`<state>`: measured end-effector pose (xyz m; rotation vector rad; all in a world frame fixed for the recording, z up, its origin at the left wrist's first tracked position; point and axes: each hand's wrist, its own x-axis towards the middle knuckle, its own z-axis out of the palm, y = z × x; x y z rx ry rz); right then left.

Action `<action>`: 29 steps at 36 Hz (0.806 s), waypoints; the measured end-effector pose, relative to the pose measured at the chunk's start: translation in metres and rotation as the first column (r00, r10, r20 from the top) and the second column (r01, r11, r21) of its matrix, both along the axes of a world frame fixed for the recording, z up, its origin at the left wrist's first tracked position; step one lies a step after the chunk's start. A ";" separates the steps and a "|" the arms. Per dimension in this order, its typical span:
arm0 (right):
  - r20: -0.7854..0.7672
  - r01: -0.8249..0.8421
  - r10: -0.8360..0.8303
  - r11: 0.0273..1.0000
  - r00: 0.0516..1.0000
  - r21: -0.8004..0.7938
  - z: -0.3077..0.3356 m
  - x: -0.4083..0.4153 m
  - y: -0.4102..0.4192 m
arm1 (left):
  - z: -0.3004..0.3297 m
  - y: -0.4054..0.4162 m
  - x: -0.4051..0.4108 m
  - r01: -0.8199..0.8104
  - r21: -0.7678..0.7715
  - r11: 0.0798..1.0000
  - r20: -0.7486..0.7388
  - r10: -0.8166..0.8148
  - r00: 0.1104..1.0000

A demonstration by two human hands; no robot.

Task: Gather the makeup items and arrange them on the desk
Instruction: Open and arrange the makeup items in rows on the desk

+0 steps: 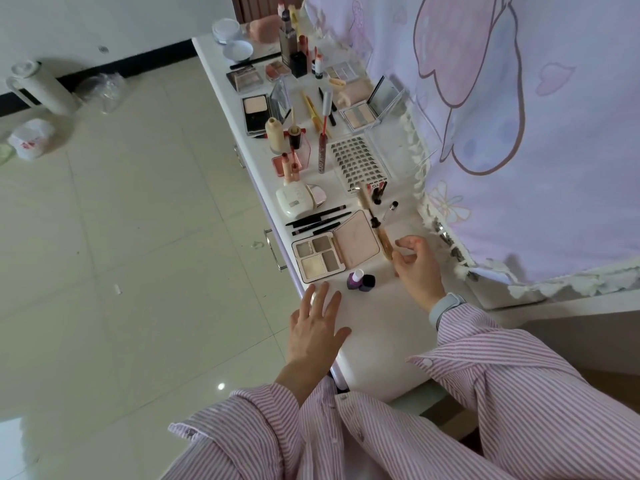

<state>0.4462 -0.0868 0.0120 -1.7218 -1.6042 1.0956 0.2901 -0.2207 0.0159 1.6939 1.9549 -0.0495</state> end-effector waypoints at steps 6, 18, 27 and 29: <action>0.157 -0.085 0.083 0.996 0.984 0.008 -0.003 -0.012 0.005 | 0.000 0.000 0.000 -0.001 0.002 1.000 0.001 0.001 1.000; 0.360 -0.128 0.123 0.992 0.925 -0.012 -0.002 -0.028 0.019 | 0.000 0.000 -0.004 0.007 -0.005 1.000 0.021 -0.007 1.000; 0.391 -0.156 0.171 0.985 0.904 -0.070 -0.001 -0.027 0.023 | -0.001 0.000 -0.004 -0.016 0.001 1.000 0.050 0.016 0.999; 0.374 -0.145 0.157 0.988 0.914 -0.059 -0.002 -0.023 0.023 | -0.001 0.001 -0.004 -0.023 0.002 1.000 0.054 0.023 0.998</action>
